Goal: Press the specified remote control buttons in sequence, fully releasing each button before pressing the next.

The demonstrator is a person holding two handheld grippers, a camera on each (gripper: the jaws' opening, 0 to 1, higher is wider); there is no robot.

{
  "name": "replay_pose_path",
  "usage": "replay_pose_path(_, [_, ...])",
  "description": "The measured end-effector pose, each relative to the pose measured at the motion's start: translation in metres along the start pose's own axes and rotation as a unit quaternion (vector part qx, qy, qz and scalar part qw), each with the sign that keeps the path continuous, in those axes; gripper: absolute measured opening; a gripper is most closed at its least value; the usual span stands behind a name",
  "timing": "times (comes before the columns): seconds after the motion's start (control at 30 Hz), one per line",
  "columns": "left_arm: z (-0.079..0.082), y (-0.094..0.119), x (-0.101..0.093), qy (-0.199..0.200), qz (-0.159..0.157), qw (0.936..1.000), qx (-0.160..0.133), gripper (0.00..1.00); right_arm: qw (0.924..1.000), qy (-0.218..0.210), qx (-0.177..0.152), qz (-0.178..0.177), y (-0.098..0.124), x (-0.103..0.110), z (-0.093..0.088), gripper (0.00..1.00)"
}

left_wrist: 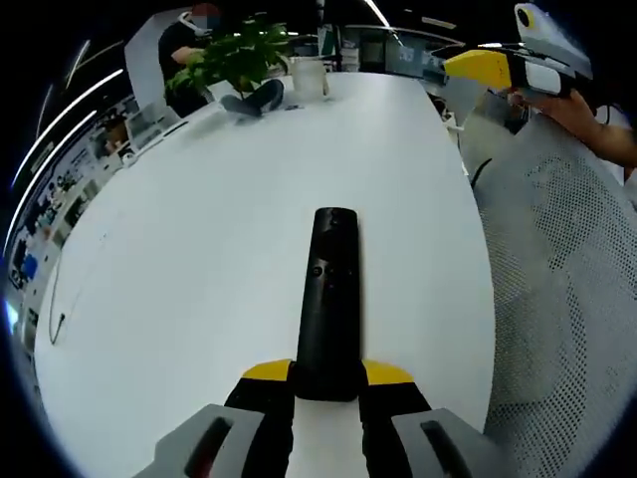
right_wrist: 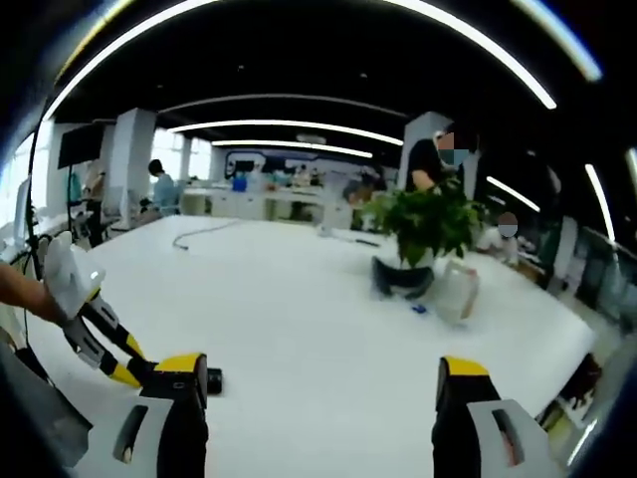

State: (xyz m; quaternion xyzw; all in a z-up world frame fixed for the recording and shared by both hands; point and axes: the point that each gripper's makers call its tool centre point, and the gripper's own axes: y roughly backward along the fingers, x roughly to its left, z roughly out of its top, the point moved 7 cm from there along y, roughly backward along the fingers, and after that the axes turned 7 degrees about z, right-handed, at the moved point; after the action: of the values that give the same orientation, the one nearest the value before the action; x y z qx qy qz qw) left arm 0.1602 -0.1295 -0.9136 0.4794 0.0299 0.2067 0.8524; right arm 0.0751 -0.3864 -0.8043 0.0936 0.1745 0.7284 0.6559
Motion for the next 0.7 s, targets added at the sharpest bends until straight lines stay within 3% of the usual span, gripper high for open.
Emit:
replay_pose_path(0.27, [0.005,-0.005,0.019,-0.004,0.001,0.9999,0.009,0.24,0.9999,0.006,0.012,-0.001,-0.001,-0.001,-0.003,0.93])
replay_pose_path(0.7, [0.015,-0.013,0.046,-0.047,0.014,0.9985,0.025,0.24,0.9997,0.010,0.025,-0.001,-0.001,-0.002,-0.006,0.91])
